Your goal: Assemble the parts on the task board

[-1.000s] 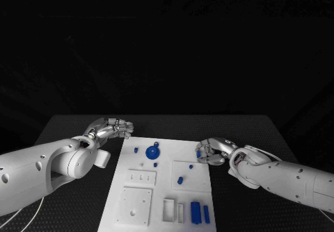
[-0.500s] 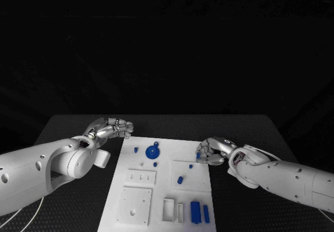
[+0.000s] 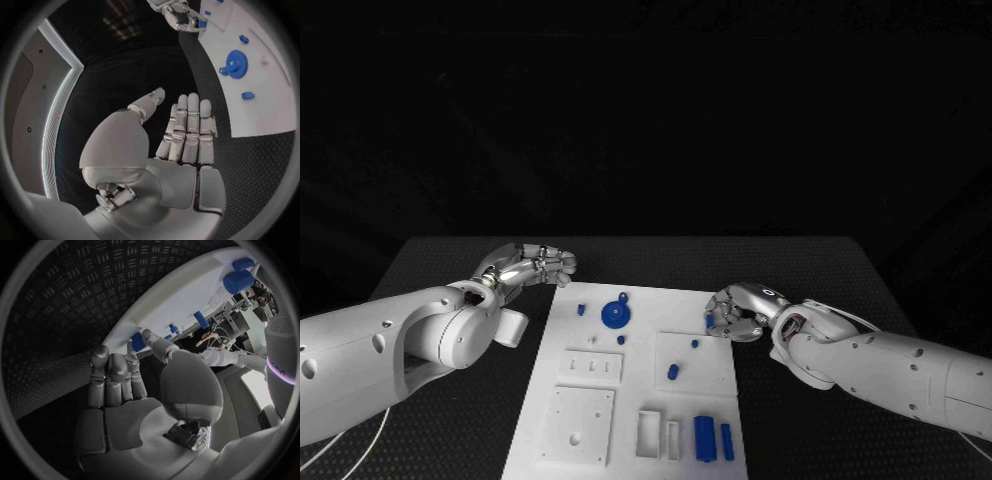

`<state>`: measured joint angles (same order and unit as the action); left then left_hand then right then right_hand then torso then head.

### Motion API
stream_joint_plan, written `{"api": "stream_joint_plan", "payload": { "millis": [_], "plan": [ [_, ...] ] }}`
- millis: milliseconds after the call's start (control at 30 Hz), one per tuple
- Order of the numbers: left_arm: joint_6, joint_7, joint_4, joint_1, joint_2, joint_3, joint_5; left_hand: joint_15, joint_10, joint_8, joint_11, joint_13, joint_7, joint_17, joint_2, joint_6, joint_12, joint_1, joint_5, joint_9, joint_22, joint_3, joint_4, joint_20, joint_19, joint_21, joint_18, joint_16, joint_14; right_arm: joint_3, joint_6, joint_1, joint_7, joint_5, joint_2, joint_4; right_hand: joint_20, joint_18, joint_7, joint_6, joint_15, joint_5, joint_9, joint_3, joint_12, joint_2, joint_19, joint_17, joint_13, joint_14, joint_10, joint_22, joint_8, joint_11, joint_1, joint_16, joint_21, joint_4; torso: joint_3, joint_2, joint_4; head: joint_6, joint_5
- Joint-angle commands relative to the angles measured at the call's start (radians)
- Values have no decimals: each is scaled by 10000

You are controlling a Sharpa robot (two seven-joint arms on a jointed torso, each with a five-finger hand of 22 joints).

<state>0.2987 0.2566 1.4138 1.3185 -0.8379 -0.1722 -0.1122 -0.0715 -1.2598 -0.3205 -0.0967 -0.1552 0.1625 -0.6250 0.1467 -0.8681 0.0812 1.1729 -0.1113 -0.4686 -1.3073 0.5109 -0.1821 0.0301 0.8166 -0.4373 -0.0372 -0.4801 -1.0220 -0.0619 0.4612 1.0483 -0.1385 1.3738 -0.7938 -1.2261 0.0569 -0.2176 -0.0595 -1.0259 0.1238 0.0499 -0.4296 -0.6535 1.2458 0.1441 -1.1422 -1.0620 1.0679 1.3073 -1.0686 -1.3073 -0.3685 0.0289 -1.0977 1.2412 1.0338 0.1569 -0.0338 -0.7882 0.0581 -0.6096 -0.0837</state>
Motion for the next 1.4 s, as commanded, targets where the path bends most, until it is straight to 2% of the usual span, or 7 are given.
{"api": "stream_joint_plan", "payload": {
  "millis": [33,267,633,1067,1133,1267,1400],
  "plan": [
    [-216,6,12,4,16,5,-68,-2,-37,20,-9,-13,14,-14,-10,-52,17,-110,66,-13,-182,1,-59,-18,-70,-66,-161,-51,57,-4,44,-26,95,131,18,-94,9,-442,-222,-309,75,-10,-27,-131,-12,-130,-28,-17,-1,14,-62,-7,-74,-16,-70,-29,68,-10,1,0,-6,-4,3],
    [-1002,-945,-10,9,89,6,-871,4,-238,-79,85,-91,-102,-29,-107,-251,109,-479,187,-83,-183,-41,131,-15,-75,-105,-156,-72,33,367,-91,109,607,671,13,-475,10,-442,-212,-341,87,-10,-35,-297,-15,-112,-46,-21,17,20,-72,-7,-91,-4,-122,-30,79,3,-12,9,-19,61,16],
    [-1551,-2548,-43,154,534,16,-1276,169,-727,-213,338,-286,-361,-165,196,-808,297,-2034,588,-144,-168,-316,1433,123,-32,-190,-174,-325,-223,375,-1306,1211,1886,2071,241,-1332,9,-442,-200,-380,91,-11,-48,-370,-7,-50,-69,-25,33,32,-93,-8,-116,6,-134,-25,94,33,-12,56,-12,199,59],
    [-2209,-4061,-270,257,1352,-9,-1926,936,-1856,-459,1057,-1354,-713,-1290,910,-1523,1678,-3551,616,-350,-270,-508,3735,769,785,-1377,-263,-2336,-909,375,-1418,1468,2685,2825,1137,-1982,-2,-442,-188,-418,92,-11,-60,-491,36,14,-107,-29,101,60,-188,-7,-139,16,-144,-11,115,42,-42,211,-20,230,147],
    [-2052,-4095,-238,258,1423,-54,-1920,1189,-2093,-725,1304,-1877,-948,-1615,616,-2018,2396,-3373,467,-559,-288,-696,3909,968,985,-1934,-269,-3040,-1154,375,-1470,1475,2735,2859,1302,-1981,-5,-442,-187,-424,91,-11,-62,-545,45,42,-118,-28,121,68,-213,-4,-142,18,-154,-8,119,42,-44,237,-7,227,138],
    [-2194,-3980,-190,259,1430,-132,-1904,1456,-1469,-1112,1549,-3392,-1200,-2131,-106,-2454,4224,-3395,-3922,-1176,-261,-1579,3360,1245,650,-2906,-117,-4198,-925,374,-1470,1489,2808,2939,1471,-1977,-8,-442,-188,-427,91,-11,-64,-586,45,54,-125,-27,127,71,-222,-2,-145,17,-155,-7,120,34,-51,260,-7,203,129],
    [-2572,-3933,-185,265,1463,-176,-2036,1442,-735,-1156,1558,-4204,-1212,-2019,-619,-2370,5201,-3862,-5948,-1569,-212,-1478,1952,1349,221,-3237,45,-4517,-652,374,-1502,1503,2824,2948,1587,-1975,-12,-442,-189,-429,91,-11,-66,-652,46,83,-134,-25,139,75,-236,2,-147,17,-164,-8,122,30,-54,236,-11,199,121]
  ]
}}
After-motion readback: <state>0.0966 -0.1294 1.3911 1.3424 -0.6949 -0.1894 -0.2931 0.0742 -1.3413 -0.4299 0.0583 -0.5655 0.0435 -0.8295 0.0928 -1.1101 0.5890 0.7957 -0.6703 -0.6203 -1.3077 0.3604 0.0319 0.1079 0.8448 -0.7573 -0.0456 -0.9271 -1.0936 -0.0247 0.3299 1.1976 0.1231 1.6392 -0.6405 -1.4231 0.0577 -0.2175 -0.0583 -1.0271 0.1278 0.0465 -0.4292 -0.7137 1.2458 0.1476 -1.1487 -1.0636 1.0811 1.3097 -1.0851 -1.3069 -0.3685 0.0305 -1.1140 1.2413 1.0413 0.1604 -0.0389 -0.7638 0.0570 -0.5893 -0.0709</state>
